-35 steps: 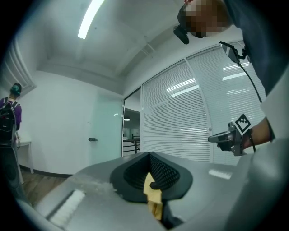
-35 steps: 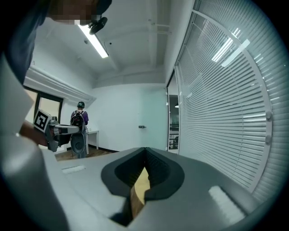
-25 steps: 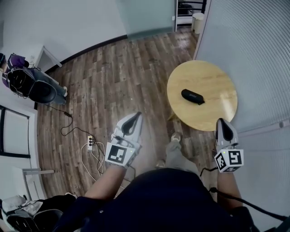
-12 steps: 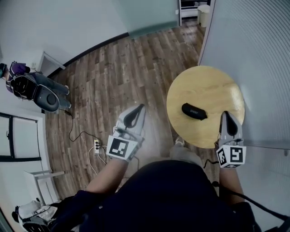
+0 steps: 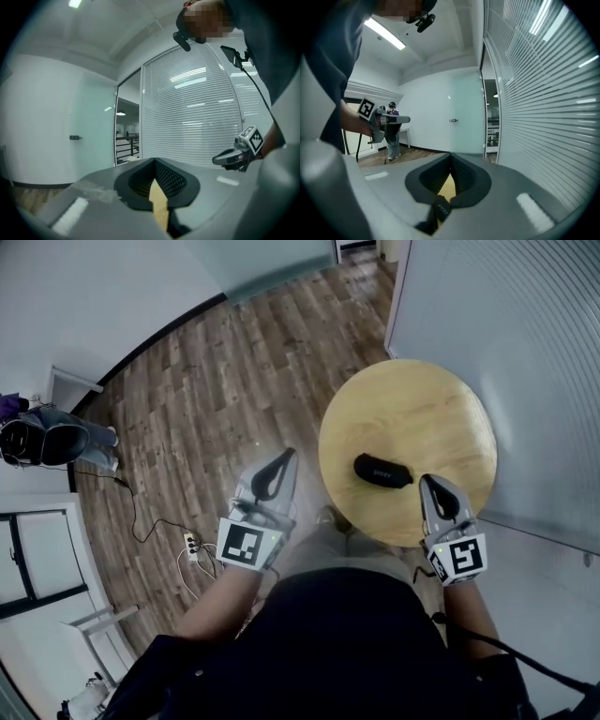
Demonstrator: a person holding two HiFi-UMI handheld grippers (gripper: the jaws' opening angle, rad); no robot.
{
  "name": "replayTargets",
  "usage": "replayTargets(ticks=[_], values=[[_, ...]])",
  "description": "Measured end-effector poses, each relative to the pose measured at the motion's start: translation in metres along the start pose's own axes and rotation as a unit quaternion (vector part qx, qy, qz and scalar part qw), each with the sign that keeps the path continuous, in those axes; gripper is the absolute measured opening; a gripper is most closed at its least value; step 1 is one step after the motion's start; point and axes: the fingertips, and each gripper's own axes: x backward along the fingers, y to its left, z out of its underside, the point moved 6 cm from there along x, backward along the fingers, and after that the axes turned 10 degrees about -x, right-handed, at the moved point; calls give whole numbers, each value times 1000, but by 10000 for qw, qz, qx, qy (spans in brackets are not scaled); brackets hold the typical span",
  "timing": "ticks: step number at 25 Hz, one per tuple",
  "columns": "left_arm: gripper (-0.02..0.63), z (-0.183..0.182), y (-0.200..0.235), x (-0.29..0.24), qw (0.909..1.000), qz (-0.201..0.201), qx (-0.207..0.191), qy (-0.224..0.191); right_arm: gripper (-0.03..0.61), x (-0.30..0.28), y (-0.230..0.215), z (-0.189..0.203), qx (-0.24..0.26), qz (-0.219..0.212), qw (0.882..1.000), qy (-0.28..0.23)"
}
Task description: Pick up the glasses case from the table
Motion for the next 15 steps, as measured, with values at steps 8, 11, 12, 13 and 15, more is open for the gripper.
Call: replayTargets(ticks=[8, 11, 12, 13, 15], values=[[3, 54, -2, -67, 9971, 595, -100, 459, 9, -48, -13, 51, 540, -329, 9954, 725], [3, 87, -9, -90, 9956, 696, -116, 623, 11, -64, -23, 96, 458, -432, 9902, 1245], [3, 94, -11, -95, 9951, 763, -83, 622, 12, -68, -24, 106, 434, -456, 9888, 1350], [3, 99, -14, -100, 9946, 839, -56, 603, 26, -72, -24, 113, 474, -493, 9870, 1451], [3, 108, -16, -109, 9936, 966, -27, 587, 73, -83, -26, 125, 645, -565, 9830, 1623]])
